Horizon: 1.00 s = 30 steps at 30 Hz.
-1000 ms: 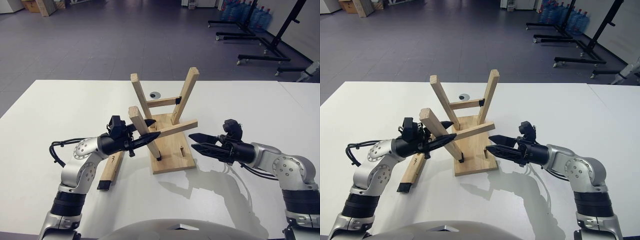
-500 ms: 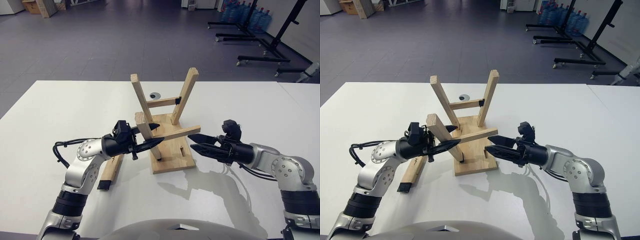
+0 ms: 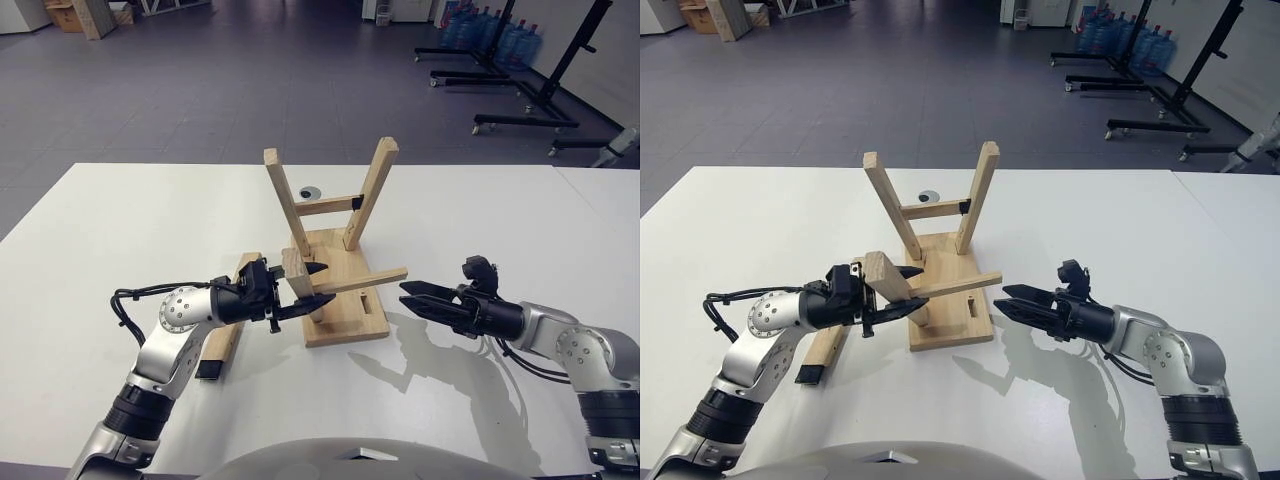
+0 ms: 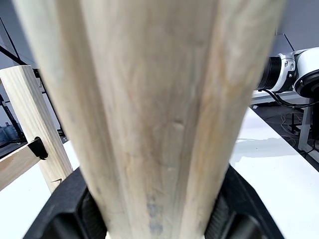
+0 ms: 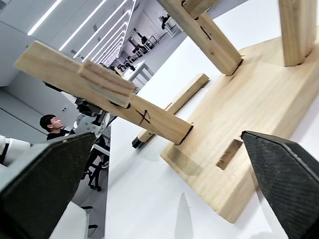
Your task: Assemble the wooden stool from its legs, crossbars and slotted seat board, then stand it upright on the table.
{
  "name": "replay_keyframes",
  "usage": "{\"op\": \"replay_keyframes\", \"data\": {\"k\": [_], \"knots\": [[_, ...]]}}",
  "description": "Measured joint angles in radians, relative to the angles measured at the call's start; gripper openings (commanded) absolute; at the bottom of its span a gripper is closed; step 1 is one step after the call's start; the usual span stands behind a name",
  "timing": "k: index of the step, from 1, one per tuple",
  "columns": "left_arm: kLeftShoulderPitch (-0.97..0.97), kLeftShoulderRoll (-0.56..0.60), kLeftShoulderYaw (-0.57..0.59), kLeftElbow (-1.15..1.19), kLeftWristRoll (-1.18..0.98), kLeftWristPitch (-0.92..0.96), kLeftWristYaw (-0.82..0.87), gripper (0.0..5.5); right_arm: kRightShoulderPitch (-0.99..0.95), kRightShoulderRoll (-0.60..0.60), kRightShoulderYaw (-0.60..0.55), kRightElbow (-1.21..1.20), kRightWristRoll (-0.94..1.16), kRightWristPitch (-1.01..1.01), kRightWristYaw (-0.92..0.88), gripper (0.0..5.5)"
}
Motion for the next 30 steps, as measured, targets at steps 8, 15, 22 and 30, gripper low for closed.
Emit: {"op": "replay_keyframes", "data": {"k": [8, 15, 22, 30], "knots": [[-0.039, 0.003, -0.041, 0.044, 0.0, -0.035, 0.041, 2.09, 0.014, 0.004, -0.002, 0.007, -0.001, -0.005, 0.0, 5.4], [-0.065, 0.006, -0.051, 0.096, 0.002, -0.072, 0.105, 2.09, 0.022, 0.016, -0.002, 0.006, -0.001, -0.007, -0.001, 5.4], [-0.08, 0.024, -0.059, 0.114, 0.015, -0.078, 0.118, 2.6, 0.035, 0.025, 0.0, 0.004, -0.001, -0.007, -0.002, 5.4], [0.024, 0.113, -0.116, 0.27, 0.198, 0.018, 0.069, 3.96, 0.041, 0.035, 0.002, -0.014, -0.009, -0.018, -0.009, 5.4]]}}
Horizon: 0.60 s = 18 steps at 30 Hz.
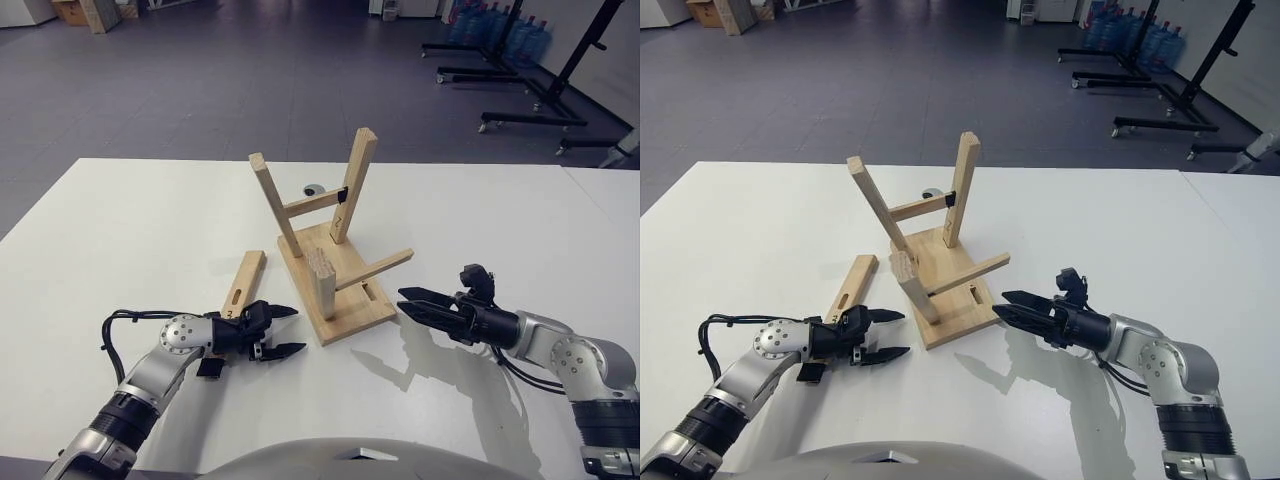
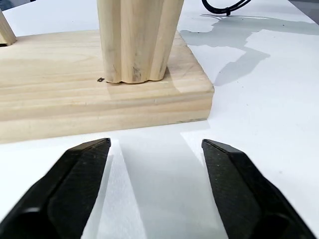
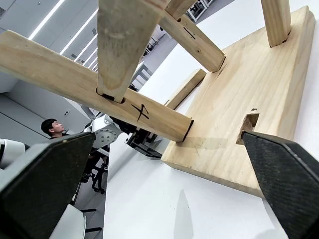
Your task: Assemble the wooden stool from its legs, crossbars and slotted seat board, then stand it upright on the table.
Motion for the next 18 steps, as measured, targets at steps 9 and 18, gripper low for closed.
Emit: {"op": "replay_keyframes", "data": {"k": [9, 18], "knots": [[-0.005, 0.005, 0.178, -0.12, -0.103, 0.119, 0.017, 4.85, 0.014, 0.007, -0.003, -0.003, -0.001, -0.001, -0.007, 5.4], [0.055, 0.154, 0.542, -0.569, -0.365, 0.952, 0.409, 4.85, 0.159, 0.016, -0.161, -0.034, 0.005, -0.046, -0.06, 5.4]]}}
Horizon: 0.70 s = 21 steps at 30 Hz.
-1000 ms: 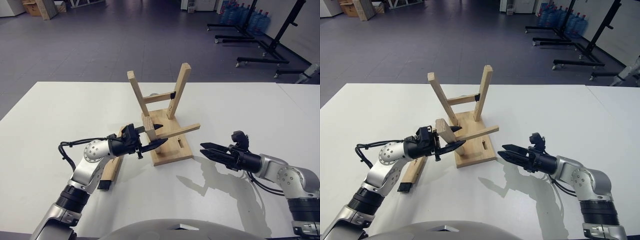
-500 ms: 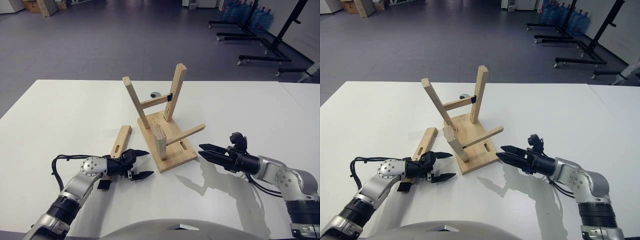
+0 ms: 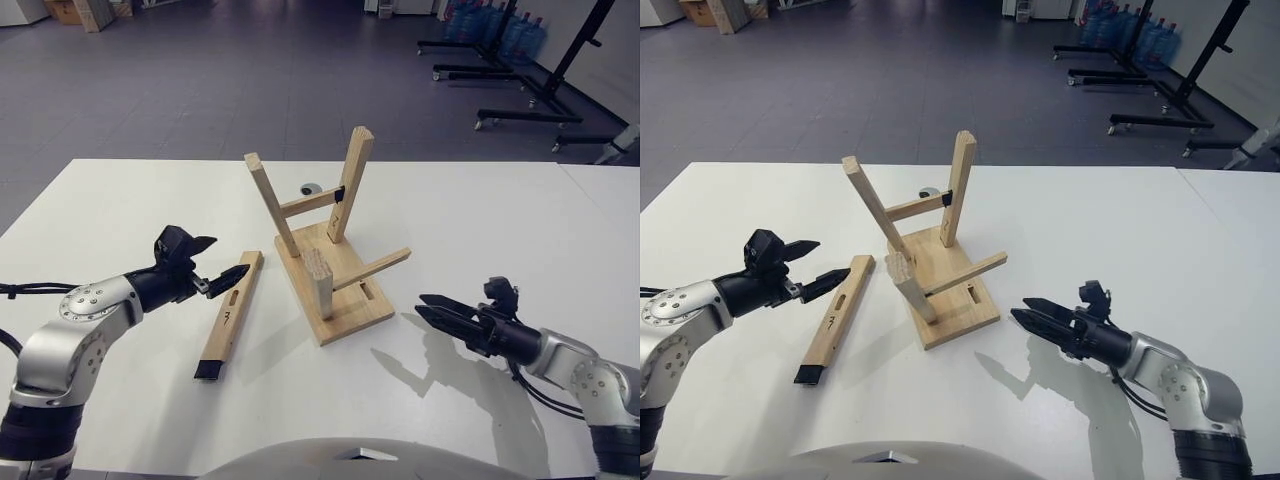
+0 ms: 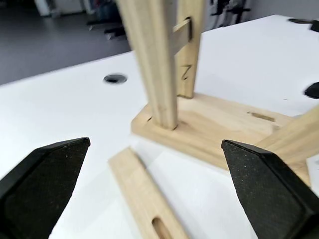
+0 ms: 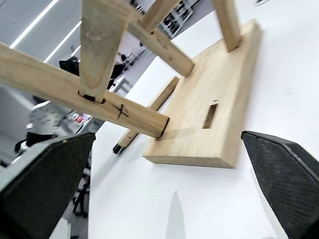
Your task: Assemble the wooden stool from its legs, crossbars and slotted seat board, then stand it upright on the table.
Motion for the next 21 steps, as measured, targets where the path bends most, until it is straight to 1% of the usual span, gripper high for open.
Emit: {"op": "replay_keyframes", "data": {"k": [4, 6, 7, 9, 13, 21], "knots": [[-0.055, -0.004, -0.02, -0.053, -0.014, 0.407, 0.145, 4.85, 0.096, 0.042, -0.089, -0.084, 0.027, -0.022, -0.068, 5.4], [-0.062, -0.035, -0.099, -0.072, 0.027, 0.622, 0.248, 4.85, 0.134, 0.1, -0.102, -0.166, 0.044, -0.035, -0.131, 5.4], [-0.064, -0.049, -0.126, -0.093, 0.046, 0.65, 0.281, 4.85, 0.136, 0.125, -0.095, -0.195, 0.048, -0.043, -0.151, 5.4], [-0.04, -0.048, -0.171, -0.115, 0.09, 0.662, 0.328, 4.85, 0.141, 0.163, -0.065, -0.235, 0.055, -0.049, -0.188, 5.4], [-0.003, -0.061, -0.191, -0.148, 0.127, 0.618, 0.353, 4.85, 0.144, 0.191, -0.031, -0.257, 0.056, -0.063, -0.212, 5.4], [0.013, -0.068, -0.2, -0.154, 0.135, 0.581, 0.351, 3.75, 0.147, 0.197, -0.026, -0.251, 0.056, -0.087, -0.222, 5.4]]}}
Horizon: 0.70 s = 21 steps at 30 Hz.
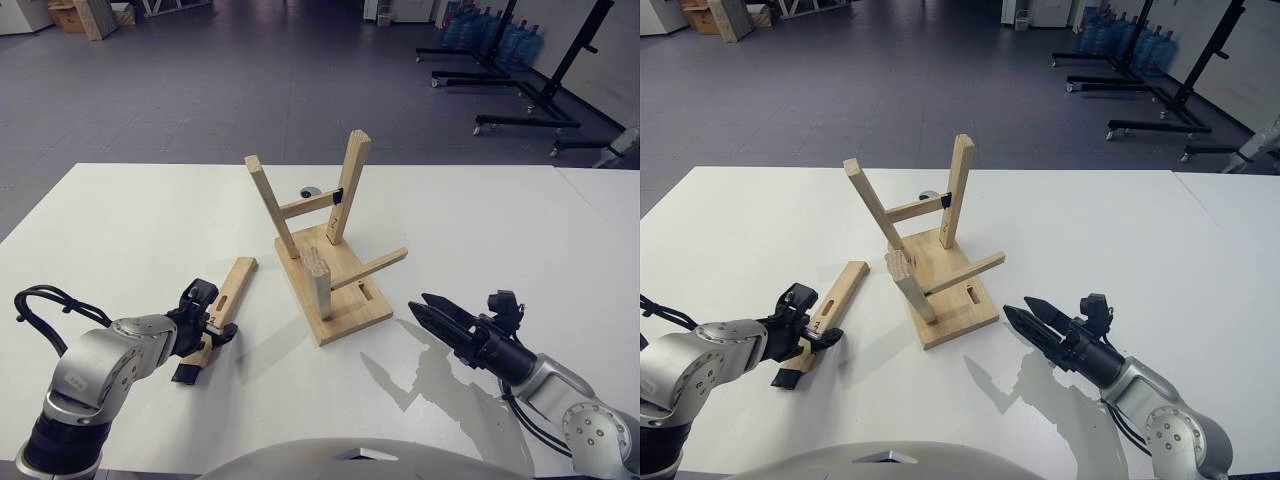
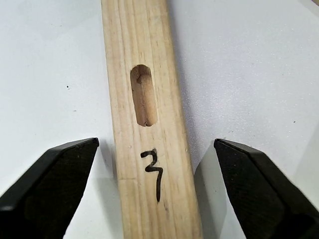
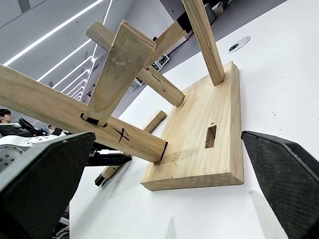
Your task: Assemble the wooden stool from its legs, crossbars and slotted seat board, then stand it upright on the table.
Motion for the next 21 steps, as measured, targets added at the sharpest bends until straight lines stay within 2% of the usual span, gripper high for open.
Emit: {"op": "replay_keyframes", "data": {"k": [12, 21], "knots": [[-0.052, -0.013, 0.029, 0.089, 0.042, 0.001, 0.003, 2.11, -0.017, -0.004, -0.006, 0.035, 0.008, -0.011, -0.008, 5.4], [-0.157, -0.01, 0.062, 0.216, 0.085, 0.006, 0.008, 2.09, -0.069, -0.038, -0.024, 0.092, 0.008, -0.02, 0.007, 5.4]]}}
